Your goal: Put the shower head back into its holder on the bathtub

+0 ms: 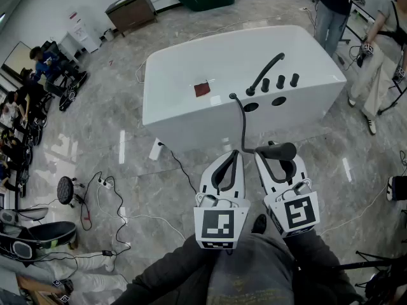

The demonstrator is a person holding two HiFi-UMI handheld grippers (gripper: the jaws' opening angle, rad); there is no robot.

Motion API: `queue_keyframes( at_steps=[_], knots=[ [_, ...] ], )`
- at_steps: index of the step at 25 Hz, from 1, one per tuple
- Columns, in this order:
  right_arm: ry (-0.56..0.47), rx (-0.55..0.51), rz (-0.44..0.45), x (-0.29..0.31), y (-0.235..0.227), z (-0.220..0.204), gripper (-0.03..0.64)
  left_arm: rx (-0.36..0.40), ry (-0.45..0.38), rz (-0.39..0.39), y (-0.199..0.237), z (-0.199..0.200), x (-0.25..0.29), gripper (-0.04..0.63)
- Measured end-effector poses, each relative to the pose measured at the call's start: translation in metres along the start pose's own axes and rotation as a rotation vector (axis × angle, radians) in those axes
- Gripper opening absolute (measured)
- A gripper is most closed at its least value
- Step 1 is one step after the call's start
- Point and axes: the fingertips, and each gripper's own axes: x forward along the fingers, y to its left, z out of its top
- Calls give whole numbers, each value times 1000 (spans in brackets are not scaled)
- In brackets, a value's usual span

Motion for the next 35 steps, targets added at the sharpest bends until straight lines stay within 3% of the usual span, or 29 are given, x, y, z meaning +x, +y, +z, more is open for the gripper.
queue_keyframes(
  at_steps=[15, 27, 35],
  knots=[
    [-31, 31, 18, -8, -21, -9, 143, 8, 34, 11, -17, -9, 11, 3],
    [-83, 13, 59, -27, -56, 1, 141, 10, 75, 93, -34, -21, 14, 3],
    [-81, 32, 81, -5, -60, -6, 141, -20, 108, 147, -2, -43, 27, 4]
  ],
)
